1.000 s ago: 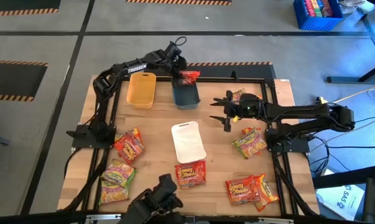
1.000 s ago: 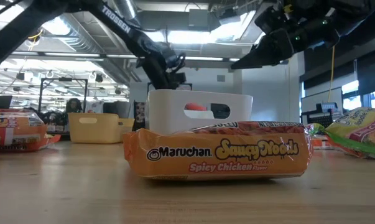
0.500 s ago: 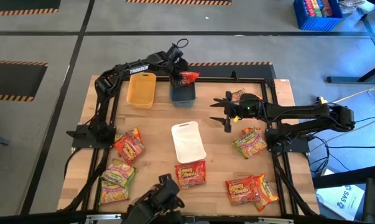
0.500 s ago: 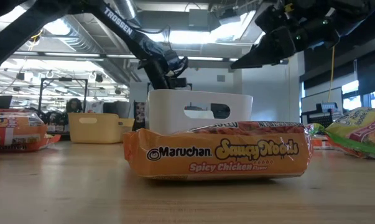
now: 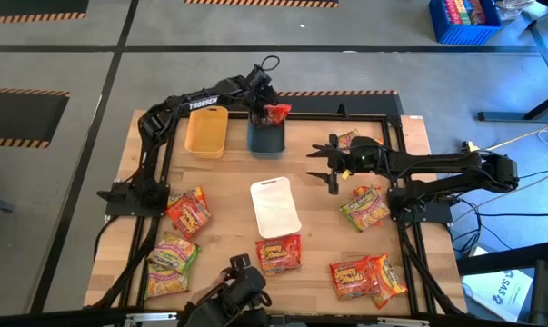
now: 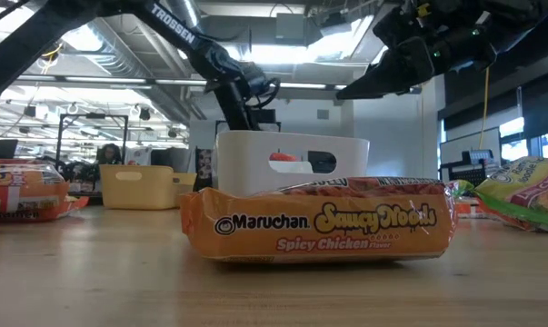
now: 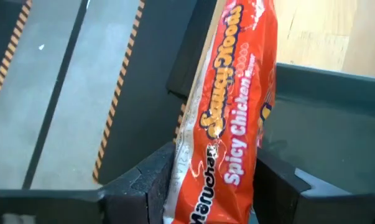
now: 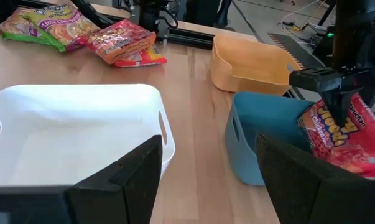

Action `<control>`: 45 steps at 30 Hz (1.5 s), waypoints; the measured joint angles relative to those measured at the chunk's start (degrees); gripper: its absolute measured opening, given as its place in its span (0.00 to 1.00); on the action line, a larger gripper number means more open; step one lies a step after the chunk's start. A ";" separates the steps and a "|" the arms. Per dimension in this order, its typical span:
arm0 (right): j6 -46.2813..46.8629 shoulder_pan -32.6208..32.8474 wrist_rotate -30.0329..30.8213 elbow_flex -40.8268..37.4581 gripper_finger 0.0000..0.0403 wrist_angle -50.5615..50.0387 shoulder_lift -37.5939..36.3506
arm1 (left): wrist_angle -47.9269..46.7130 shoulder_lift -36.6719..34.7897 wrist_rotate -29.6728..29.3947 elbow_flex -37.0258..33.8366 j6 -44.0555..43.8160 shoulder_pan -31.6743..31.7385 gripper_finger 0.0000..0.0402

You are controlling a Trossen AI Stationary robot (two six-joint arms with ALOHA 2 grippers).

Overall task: Sort Maruchan noodles
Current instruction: Put the red noodle pack into the blue bin, then put the middle red noodle pack into the blue bin

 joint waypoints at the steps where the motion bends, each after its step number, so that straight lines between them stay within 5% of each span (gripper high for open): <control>1: 0.02 0.00 0.00 0.00 0.60 0.00 0.00 | 0.10 0.00 -1.18 0.23 -1.02 -0.04 0.43; 36: 0.74 0.00 -0.02 0.02 0.60 0.00 0.02 | -0.16 0.04 -7.83 -0.01 -4.14 -2.35 0.47; 45: 0.90 0.00 0.00 0.02 0.60 0.04 0.02 | -0.79 -4.19 -16.55 -0.01 -4.32 -6.06 0.49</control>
